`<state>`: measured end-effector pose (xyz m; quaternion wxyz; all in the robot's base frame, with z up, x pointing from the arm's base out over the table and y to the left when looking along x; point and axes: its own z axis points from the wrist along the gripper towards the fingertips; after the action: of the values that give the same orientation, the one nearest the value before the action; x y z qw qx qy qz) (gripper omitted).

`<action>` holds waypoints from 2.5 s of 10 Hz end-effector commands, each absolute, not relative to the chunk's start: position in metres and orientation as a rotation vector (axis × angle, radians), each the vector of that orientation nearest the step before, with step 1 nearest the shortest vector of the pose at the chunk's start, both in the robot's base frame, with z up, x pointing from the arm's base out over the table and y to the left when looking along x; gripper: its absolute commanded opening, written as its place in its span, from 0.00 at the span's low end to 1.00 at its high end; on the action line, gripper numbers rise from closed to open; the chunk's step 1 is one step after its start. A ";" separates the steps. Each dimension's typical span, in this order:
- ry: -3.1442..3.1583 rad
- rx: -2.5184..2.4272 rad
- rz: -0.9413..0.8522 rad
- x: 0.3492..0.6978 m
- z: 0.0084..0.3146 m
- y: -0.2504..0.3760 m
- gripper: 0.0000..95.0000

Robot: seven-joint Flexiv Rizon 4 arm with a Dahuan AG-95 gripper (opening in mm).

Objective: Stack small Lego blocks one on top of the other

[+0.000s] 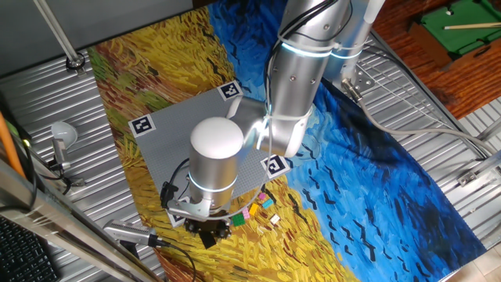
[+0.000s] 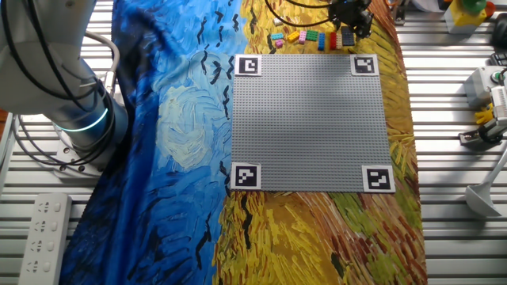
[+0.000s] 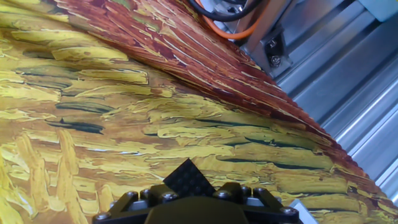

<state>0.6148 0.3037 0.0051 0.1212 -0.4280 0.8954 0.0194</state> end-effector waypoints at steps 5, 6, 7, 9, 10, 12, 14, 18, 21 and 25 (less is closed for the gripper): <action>2.616 -1.205 0.112 0.614 0.005 0.304 0.20; 2.618 -1.198 0.112 0.614 0.005 0.304 0.00; 2.621 -1.193 0.114 0.614 0.005 0.304 0.00; 2.628 -1.183 0.125 0.614 0.007 0.304 0.00; 2.630 -1.179 0.123 0.614 0.008 0.304 0.00; 2.635 -1.176 0.118 0.615 0.008 0.304 0.00; 2.635 -1.176 0.119 0.616 0.011 0.303 0.00; 2.643 -1.194 0.102 0.620 0.027 0.302 0.00; 2.639 -1.232 0.095 0.620 0.037 0.293 0.00; 2.623 -1.267 0.112 0.617 0.042 0.276 0.00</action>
<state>0.6153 0.2756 0.0423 0.1119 -0.4326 0.8936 0.0419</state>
